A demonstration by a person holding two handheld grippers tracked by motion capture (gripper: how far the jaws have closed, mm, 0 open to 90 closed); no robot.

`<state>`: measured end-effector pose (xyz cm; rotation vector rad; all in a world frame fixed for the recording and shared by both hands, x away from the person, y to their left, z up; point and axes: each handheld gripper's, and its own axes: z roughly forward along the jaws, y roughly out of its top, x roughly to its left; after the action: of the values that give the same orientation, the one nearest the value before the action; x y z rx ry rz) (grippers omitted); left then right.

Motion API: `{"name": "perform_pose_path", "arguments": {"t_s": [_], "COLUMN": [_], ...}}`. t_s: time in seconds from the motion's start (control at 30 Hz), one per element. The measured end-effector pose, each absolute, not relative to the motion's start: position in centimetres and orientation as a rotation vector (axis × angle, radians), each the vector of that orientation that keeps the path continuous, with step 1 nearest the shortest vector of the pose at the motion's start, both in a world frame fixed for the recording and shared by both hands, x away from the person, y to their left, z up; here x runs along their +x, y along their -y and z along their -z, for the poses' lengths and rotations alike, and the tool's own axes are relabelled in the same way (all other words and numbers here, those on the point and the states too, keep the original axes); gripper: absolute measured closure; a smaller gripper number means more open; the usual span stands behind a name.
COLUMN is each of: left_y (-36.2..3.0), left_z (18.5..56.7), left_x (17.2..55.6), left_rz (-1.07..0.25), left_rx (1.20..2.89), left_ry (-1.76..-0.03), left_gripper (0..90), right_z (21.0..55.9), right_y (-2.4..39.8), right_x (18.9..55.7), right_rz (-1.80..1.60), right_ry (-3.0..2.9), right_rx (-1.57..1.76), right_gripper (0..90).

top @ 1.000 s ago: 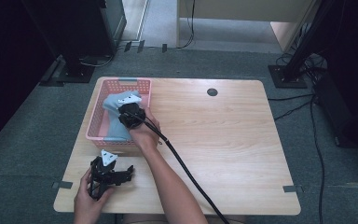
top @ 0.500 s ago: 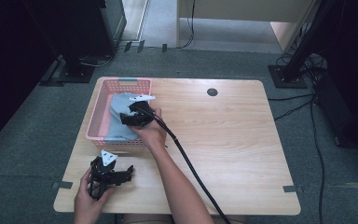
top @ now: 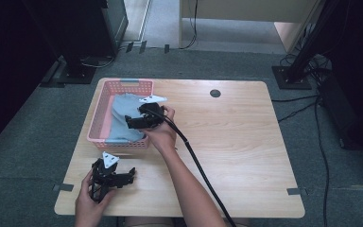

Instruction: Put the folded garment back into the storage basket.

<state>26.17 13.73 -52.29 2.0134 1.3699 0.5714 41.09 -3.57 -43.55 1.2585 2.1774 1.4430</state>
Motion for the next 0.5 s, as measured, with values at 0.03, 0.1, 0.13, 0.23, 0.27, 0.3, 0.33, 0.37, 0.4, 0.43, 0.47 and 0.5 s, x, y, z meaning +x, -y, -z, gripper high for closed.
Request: {"name": "perform_pose_path", "arguments": {"t_s": [0.03, 0.1, 0.13, 0.23, 0.27, 0.3, 0.33, 0.37, 0.4, 0.43, 0.47, 0.5], "left_y": [-13.7, -13.7, -13.7, -13.7, -13.7, -13.7, -13.7, -13.7, -13.7, -13.7, -13.7, -13.7], "left_z": [52.3, 52.3, 52.3, 52.3, 52.3, 52.3, 52.3, 52.3, 52.3, 52.3, 52.3, 52.3], "left_x": [26.2, 26.2, 26.2, 26.2, 26.2, 26.2, 26.2, 26.2, 26.2, 26.2, 26.2, 26.2], "left_rz": [-0.572, -0.572, -0.572, -0.572, -0.572, -0.572, -0.572, -0.572, -0.572, -0.572, -0.572, -0.572], "left_rx": [2.013, 2.012, 2.013, 2.013, 2.013, 2.013, 2.013, 2.013, 2.013, 2.012, 2.012, 2.013], "left_ry": [-1.370, -1.370, -1.370, -1.370, -1.370, -1.369, -1.370, -1.370, -1.370, -1.370, -1.370, -1.370], "left_gripper": [0.0, 0.0, 0.0, 0.0, 0.0, 0.0, 0.0, 0.0, 0.0, 0.0, 0.0, 0.0], "right_z": [43.5, 43.4, 43.5, 43.6, 43.6, 43.7, 43.8, 43.8, 43.9, 44.0, 44.1, 44.1], "right_y": [3.8, 4.1, 4.4, 5.2, 5.5, 5.7, 6.0, 6.3, 6.6, 7.0, 7.2, 7.4], "right_x": [41.0, 40.9, 40.8, 40.7, 40.6, 40.6, 40.5, 40.5, 40.4, 40.4, 40.4, 40.4], "right_rz": [-1.437, -1.422, -1.417, -1.419, -1.423, -1.425, -1.421, -1.408, -1.400, -1.396, -1.391, -1.383], "right_ry": [-2.172, -2.163, -2.156, -2.147, -2.144, -2.139, -2.128, -2.122, -2.119, -2.118, -2.115, -2.113], "right_rx": [1.256, 1.253, 1.252, 1.272, 1.281, 1.280, 1.290, 1.291, 1.306, 1.316, 1.325, 1.332], "right_gripper": [4.0, 2.2, 1.1, 0.0, 0.0, 0.0, 0.0, 0.0, 0.0, 0.0, 0.0, 0.0]}}
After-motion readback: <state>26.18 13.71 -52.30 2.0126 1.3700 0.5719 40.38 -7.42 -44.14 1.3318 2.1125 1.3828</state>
